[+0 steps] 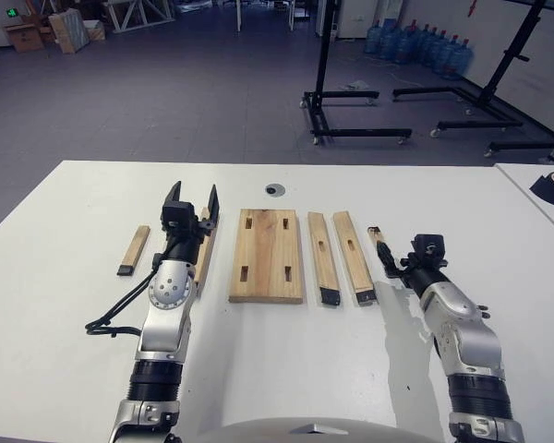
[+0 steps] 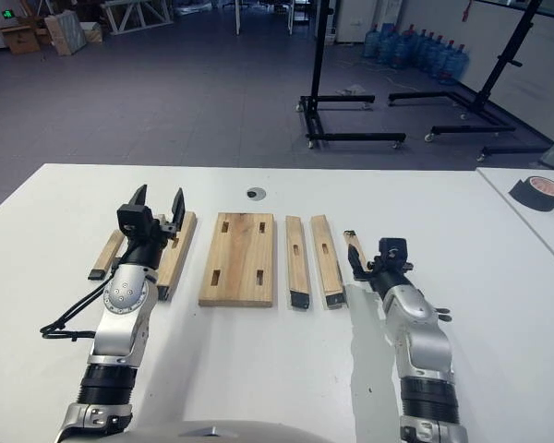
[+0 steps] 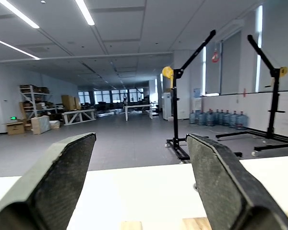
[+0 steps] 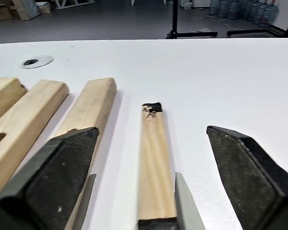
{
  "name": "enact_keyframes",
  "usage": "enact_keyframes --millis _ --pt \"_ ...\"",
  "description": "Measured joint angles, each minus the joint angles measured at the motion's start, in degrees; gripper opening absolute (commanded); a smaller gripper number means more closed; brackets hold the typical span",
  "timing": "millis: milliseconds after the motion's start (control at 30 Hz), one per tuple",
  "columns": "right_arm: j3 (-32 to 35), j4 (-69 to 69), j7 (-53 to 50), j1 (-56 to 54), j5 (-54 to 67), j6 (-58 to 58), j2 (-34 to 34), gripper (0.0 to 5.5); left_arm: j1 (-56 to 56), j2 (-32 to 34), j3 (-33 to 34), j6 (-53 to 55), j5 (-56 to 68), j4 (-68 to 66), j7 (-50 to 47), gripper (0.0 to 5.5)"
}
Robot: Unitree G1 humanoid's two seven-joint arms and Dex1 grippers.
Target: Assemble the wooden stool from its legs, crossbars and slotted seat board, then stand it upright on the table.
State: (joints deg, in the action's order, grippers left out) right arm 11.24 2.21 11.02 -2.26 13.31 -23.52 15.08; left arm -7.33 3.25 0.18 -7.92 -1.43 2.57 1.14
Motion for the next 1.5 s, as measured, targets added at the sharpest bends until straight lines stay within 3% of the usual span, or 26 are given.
enact_keyframes --millis 133,700,967,1167,1367,1500 --pt "-0.4 -4.3 -3.2 0.1 -2.6 -1.4 -0.3 4.14 -0.1 0.0 0.0 0.1 -0.4 0.0 -0.1 3.46" --pt "-1.0 -5.2 3.4 -1.8 0.9 -13.7 4.0 1.28 0.6 -0.2 0.8 0.8 -1.7 1.0 -3.1 3.46" --pt "0.4 -5.9 1.2 -4.2 1.2 -13.0 3.0 1.28 0.5 -0.2 1.4 2.7 -0.8 1.0 -3.0 3.46" --pt "3.7 -7.9 0.1 -15.0 1.4 -3.9 3.2 1.28 -3.0 -2.7 7.7 11.0 14.8 1.7 -0.4 3.46" --pt "-12.4 1.0 15.4 -13.8 -2.0 4.7 5.0 1.28 -7.4 -5.3 13.2 35.2 44.9 3.4 4.3 3.46" --pt "-15.4 5.9 18.1 -13.4 -0.9 5.3 3.8 1.28 -6.7 -5.2 10.1 48.7 52.0 3.7 5.1 3.46"
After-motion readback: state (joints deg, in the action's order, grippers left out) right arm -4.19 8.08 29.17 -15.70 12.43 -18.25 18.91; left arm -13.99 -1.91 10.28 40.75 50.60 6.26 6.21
